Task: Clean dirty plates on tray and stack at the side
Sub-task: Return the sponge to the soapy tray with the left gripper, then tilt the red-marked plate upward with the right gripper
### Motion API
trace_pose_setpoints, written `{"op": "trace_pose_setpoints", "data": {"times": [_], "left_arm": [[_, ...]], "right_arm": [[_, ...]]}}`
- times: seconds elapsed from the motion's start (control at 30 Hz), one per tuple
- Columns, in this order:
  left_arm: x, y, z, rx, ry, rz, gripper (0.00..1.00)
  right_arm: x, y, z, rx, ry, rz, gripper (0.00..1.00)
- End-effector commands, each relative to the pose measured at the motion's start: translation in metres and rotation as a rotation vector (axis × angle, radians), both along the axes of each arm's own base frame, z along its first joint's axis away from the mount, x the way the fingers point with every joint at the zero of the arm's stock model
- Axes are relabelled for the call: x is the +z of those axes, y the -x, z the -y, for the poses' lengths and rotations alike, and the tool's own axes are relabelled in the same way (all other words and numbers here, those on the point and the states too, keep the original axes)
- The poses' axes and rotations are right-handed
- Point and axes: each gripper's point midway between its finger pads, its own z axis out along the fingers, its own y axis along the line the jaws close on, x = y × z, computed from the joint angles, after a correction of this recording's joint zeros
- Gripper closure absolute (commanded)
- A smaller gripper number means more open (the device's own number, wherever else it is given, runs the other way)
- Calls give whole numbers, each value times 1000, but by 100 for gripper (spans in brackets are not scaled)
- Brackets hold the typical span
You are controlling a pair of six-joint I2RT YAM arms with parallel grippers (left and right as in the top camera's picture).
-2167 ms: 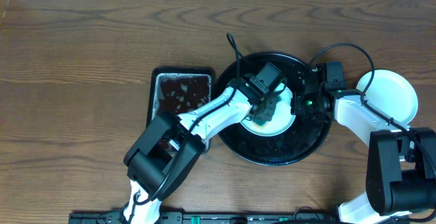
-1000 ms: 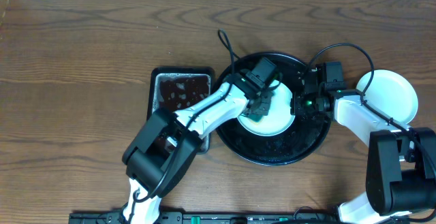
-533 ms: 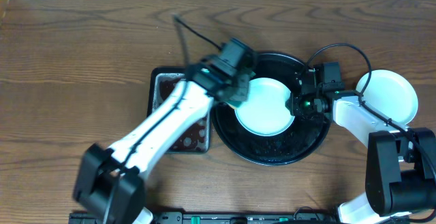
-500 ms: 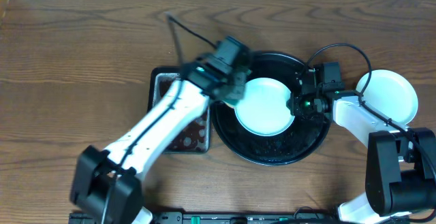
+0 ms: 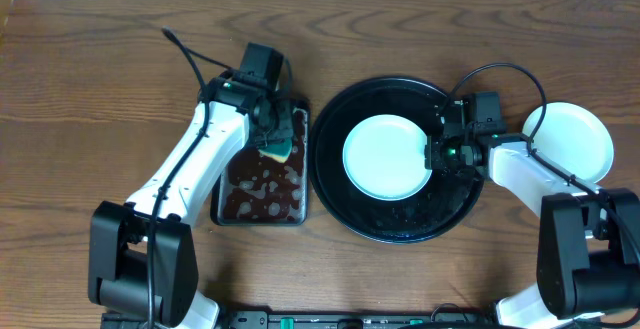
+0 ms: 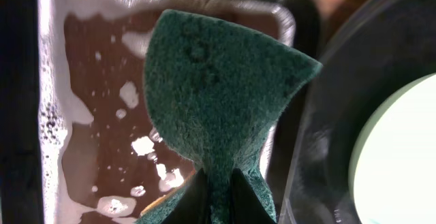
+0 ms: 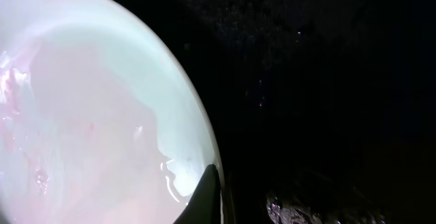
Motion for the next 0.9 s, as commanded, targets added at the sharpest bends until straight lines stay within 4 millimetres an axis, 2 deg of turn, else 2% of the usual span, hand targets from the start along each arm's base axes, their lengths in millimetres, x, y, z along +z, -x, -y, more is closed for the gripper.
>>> {"op": "trace_pose_setpoints", "data": {"times": [0.0,0.17,0.4,0.53,0.7,0.87], "left_arm": [[-16,10,-3,-26,19,-46,93],[-36,19,-5,-26,17,-62,93],[-53,22,-6,-37,18,-44,93],[-57,21,-5,-48,19,-27,93],[-57,18,-5,-48,21,-16,93],[-57,18,-5,-48,21,-16,93]], "right_arm": [[32,-11,-4,33,15,104,99],[78,-29,21,-4,164,280,99],[119,-34,43,1,354,422,99],[147,-35,55,-39,539,511,99],[179,-33,41,20,715,625,99],[196,-29,16,126,854,699,99]]}}
